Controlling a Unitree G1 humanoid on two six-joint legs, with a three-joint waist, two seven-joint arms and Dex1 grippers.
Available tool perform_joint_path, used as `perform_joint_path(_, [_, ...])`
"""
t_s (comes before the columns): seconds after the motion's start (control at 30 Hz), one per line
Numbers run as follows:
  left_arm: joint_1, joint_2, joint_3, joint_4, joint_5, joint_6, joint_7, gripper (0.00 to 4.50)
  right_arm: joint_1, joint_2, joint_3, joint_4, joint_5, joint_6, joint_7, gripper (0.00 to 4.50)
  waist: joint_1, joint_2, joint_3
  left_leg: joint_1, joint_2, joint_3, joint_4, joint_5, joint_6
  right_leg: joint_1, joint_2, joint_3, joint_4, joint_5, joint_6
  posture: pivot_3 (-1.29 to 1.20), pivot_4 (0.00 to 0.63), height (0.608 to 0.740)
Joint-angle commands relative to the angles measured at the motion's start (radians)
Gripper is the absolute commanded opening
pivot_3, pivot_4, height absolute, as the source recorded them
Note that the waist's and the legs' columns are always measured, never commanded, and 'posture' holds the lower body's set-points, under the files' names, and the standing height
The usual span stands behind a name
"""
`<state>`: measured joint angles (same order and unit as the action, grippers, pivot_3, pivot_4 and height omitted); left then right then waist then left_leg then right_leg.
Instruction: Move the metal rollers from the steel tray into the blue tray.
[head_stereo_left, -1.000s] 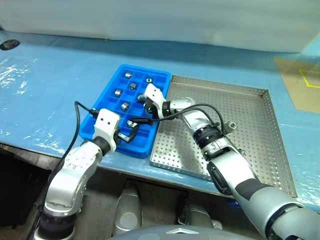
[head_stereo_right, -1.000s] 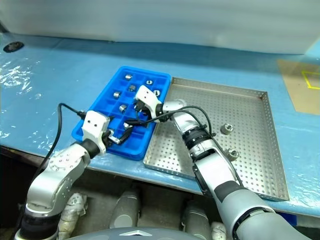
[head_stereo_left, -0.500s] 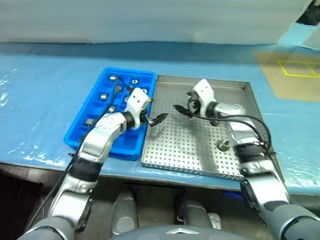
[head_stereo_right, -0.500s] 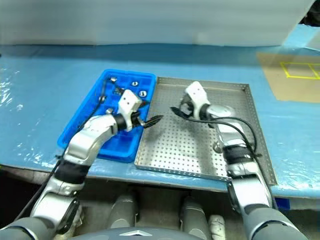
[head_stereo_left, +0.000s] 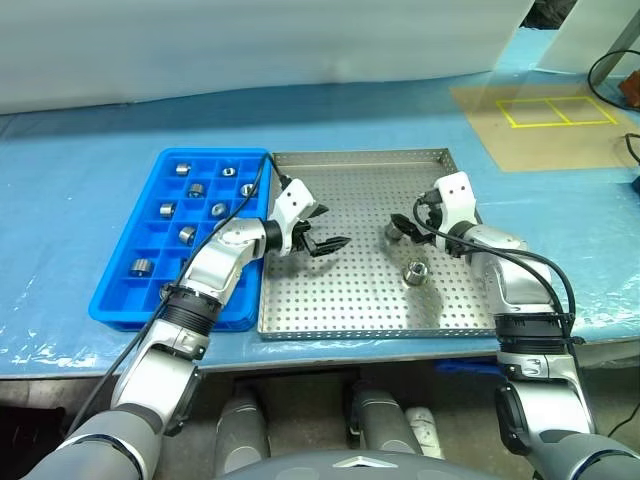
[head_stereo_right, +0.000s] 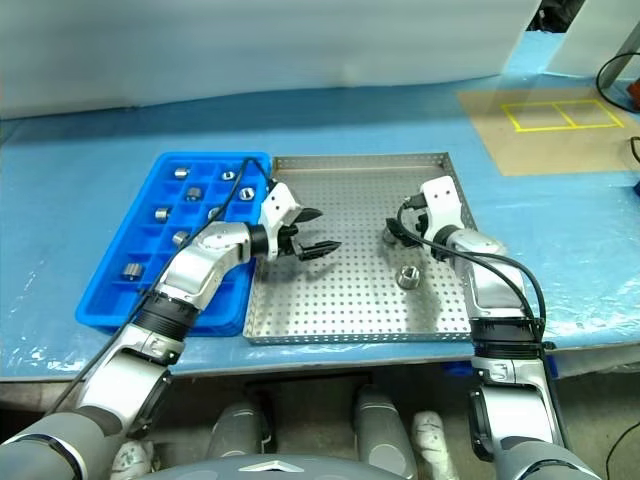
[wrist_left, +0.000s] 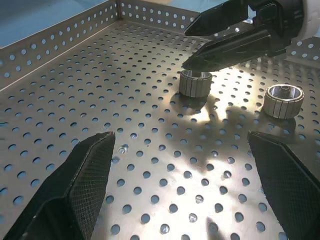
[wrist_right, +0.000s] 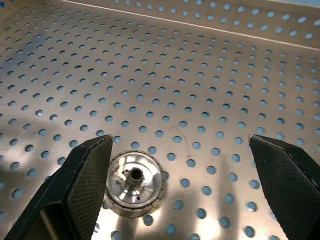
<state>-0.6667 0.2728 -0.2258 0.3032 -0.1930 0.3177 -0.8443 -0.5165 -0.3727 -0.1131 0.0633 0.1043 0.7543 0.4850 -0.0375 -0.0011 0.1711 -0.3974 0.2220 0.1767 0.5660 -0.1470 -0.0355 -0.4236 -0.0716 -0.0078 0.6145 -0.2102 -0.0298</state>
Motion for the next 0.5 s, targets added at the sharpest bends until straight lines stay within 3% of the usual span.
perform_joint_path(0.03, [-0.014,0.003,0.024,-0.03,0.0,-0.019,0.001,4.5,-0.03,0.009,-0.006,0.006,0.041,0.007,0.002,4.49,0.002,0.0,0.0,0.0,0.0,0.0,0.0,0.0,0.0,0.0,0.0,0.0,0.0,0.0,0.0,-0.36,0.15,0.74])
perform_joint_path(0.2, [0.007,0.004,0.034,-0.065,-0.006,-0.003,0.02,4.5,-0.05,0.007,0.043,0.098,0.03,-0.01,0.013,4.49,0.011,0.0,0.0,0.0,0.0,0.0,0.0,0.0,0.001,0.0,-0.001,0.0,0.0,0.0,0.0,-0.33,0.15,0.74])
perform_joint_path(0.23, [0.01,0.005,0.034,-0.069,-0.007,-0.002,0.021,4.5,-0.05,0.002,0.055,0.115,0.02,-0.017,0.01,4.31,0.013,0.0,0.0,0.0,0.0,0.0,0.0,0.0,0.001,0.0,-0.001,0.0,0.0,0.0,0.0,-0.32,0.15,0.74])
perform_joint_path(0.33, [0.019,0.004,0.037,-0.079,-0.008,0.002,0.029,4.5,-0.042,-0.013,0.087,0.136,-0.002,-0.039,0.012,3.59,0.02,0.0,0.0,0.0,0.0,0.001,0.0,0.0,0.001,0.0,-0.001,0.0,-0.001,0.0,0.0,-0.31,0.15,0.74])
perform_joint_path(0.5, [0.028,0.005,0.037,-0.089,-0.004,0.01,0.029,4.5,-0.035,-0.014,0.088,0.126,0.011,-0.05,0.01,1.78,0.024,0.0,0.0,0.0,0.0,0.001,0.0,0.0,0.0,0.001,-0.001,0.0,-0.001,0.0,0.0,-0.32,0.15,0.74])
